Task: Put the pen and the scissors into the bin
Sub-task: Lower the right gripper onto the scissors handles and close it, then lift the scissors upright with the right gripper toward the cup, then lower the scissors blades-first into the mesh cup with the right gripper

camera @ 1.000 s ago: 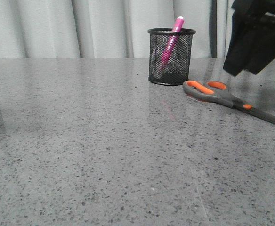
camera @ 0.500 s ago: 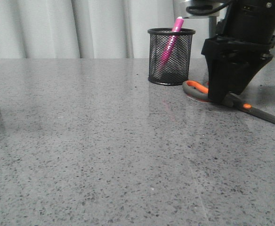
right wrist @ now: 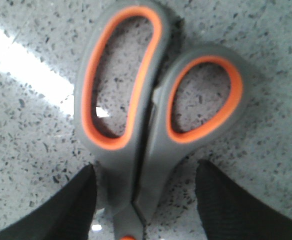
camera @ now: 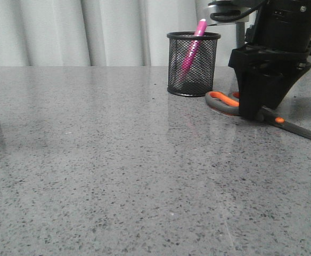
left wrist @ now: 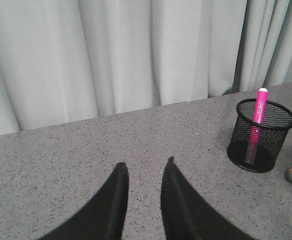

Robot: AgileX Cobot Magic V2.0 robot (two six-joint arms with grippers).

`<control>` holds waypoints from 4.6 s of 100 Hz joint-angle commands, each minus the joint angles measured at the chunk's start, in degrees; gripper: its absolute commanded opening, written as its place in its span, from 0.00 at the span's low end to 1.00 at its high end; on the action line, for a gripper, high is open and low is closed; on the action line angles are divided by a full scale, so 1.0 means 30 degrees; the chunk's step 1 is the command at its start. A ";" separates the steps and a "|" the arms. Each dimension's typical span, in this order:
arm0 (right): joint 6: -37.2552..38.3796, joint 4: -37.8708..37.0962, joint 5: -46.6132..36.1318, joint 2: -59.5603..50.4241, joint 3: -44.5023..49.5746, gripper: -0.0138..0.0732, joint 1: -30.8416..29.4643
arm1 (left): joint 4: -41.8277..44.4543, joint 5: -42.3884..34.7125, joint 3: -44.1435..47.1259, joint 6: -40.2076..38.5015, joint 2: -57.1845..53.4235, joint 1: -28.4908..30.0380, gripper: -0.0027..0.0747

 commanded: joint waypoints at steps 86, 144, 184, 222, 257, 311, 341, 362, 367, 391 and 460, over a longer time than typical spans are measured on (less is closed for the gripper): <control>0.0153 0.0312 0.0814 -0.0318 -0.0441 0.31 0.0022 | -0.0870 -0.0655 -0.0551 -0.0130 -0.0224 0.0075 0.24; 0.0520 0.1986 -0.5499 -0.5046 0.0911 0.08 0.0022 | -0.1062 -0.0655 -0.0551 -0.0130 -0.0224 0.0075 0.24; 0.0520 0.5197 -1.9745 -0.6746 0.2689 0.08 0.0052 | -0.1257 -0.0655 -0.0551 -0.0130 -0.0224 0.0075 0.24; 0.0520 0.5595 -2.8161 -0.3563 0.2689 0.08 0.1869 | -0.1257 -0.0921 -0.0551 -0.0130 -0.0186 0.0075 0.24; 0.0520 0.5595 -2.8642 -0.1396 0.2689 0.08 0.2326 | -0.1257 -0.0933 -0.0551 -0.0130 -0.0186 0.0075 0.24; 0.0520 0.5595 -2.5567 -0.1029 0.2730 0.08 0.2326 | -0.1257 -0.0933 -0.0551 -0.0097 -0.0186 0.0075 0.24; 0.0520 0.5557 -2.5277 -0.1029 0.2730 0.19 0.2326 | -0.1257 -0.0933 -0.0551 -0.0097 -0.0186 0.0075 0.24; 0.0520 0.5557 -2.5227 -0.1074 0.2730 0.47 0.2326 | -0.1257 -0.0933 -0.0551 -0.0097 -0.0186 0.0075 0.24; 0.0520 0.5557 -2.5176 -0.1262 0.2730 0.50 0.2326 | -0.1257 -0.0933 -0.0551 -0.0097 -0.0186 0.0075 0.24; 0.0520 0.5511 -2.4616 -0.2806 0.2730 0.49 0.2277 | -0.1257 -0.0933 -0.0551 -0.0097 -0.0186 0.0075 0.24; -0.1559 0.5324 -2.4047 -1.3140 0.8666 0.08 0.0270 | 0.0009 -0.1406 0.0432 0.0046 -0.1004 0.0075 0.01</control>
